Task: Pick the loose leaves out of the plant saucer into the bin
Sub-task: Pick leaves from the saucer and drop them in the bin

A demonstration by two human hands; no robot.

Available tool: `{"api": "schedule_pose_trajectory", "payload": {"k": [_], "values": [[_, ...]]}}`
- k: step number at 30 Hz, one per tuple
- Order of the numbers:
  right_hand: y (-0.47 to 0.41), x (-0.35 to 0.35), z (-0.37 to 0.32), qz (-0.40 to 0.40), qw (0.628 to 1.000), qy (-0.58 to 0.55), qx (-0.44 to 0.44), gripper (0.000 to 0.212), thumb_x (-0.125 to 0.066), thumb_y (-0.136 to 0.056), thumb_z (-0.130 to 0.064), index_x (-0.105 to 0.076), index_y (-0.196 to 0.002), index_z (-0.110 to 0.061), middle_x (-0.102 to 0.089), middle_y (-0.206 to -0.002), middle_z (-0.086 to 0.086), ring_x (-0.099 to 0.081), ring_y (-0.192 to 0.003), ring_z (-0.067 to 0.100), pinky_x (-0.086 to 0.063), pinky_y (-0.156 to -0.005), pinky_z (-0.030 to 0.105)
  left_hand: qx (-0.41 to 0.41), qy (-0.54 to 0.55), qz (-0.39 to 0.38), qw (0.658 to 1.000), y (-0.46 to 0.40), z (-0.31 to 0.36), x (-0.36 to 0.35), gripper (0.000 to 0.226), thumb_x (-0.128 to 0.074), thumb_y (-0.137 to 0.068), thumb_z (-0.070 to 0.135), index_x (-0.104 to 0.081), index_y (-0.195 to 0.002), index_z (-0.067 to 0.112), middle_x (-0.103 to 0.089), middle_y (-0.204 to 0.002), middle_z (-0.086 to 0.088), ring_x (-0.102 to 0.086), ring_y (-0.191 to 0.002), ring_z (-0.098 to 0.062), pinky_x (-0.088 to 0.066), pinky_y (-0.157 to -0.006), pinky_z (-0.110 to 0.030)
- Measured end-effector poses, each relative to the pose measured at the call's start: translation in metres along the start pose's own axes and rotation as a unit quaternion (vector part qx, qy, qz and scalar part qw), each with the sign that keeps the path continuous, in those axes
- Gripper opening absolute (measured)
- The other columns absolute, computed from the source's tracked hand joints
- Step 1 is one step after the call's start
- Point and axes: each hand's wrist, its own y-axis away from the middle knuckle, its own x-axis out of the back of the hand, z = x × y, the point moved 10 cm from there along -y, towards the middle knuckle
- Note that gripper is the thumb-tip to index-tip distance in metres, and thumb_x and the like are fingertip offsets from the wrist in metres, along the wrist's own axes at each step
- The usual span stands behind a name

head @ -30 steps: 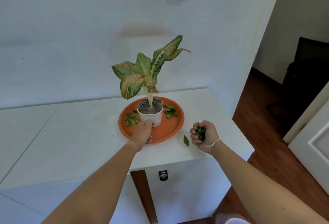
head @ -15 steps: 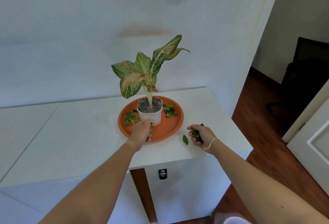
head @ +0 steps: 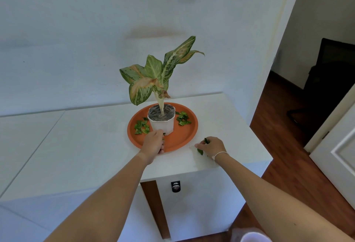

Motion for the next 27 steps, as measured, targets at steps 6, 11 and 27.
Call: {"api": "schedule_pose_trajectory", "payload": {"k": [6, 11, 27], "values": [[0.0, -0.008, -0.006, 0.0, 0.994, 0.11, 0.012, 0.023, -0.065, -0.083, -0.021, -0.047, -0.072, -0.011, -0.052, -0.077, 0.002, -0.049, -0.077, 0.022, -0.035, -0.055, 0.021, 0.001, 0.004, -0.005, 1.0, 0.0, -0.001, 0.0, 0.025, -0.033, -0.094, 0.015, -0.035, -0.07, 0.014, -0.03, -0.06, -0.001, -0.029, -0.051, -0.014, -0.028, -0.047, -0.025], [-0.004, -0.007, -0.006, 0.016, 0.989, 0.143, 0.017, 0.034, -0.052, -0.09, -0.016, -0.037, -0.059, -0.017, -0.041, -0.063, -0.002, -0.04, -0.058, 0.012, -0.028, -0.049, 0.02, 0.005, 0.01, -0.006, 1.0, 0.0, -0.002, -0.001, 0.024, -0.032, -0.094, 0.015, -0.038, -0.071, 0.014, -0.031, -0.06, -0.001, -0.03, -0.051, -0.014, -0.029, -0.046, -0.025], [0.014, 0.042, 0.066, -0.013, 0.895, -0.418, -0.155, 0.021, -0.054, -0.089, -0.011, -0.042, -0.072, -0.012, -0.038, -0.062, 0.005, -0.037, -0.037, 0.011, -0.018, -0.031, 0.013, 0.023, 0.039, -0.096, 0.994, 0.0, 0.019, -0.09, 0.025, -0.032, -0.096, 0.018, -0.032, -0.071, 0.017, -0.026, -0.06, 0.0, -0.025, -0.051, -0.013, -0.026, -0.048, -0.024]]}}
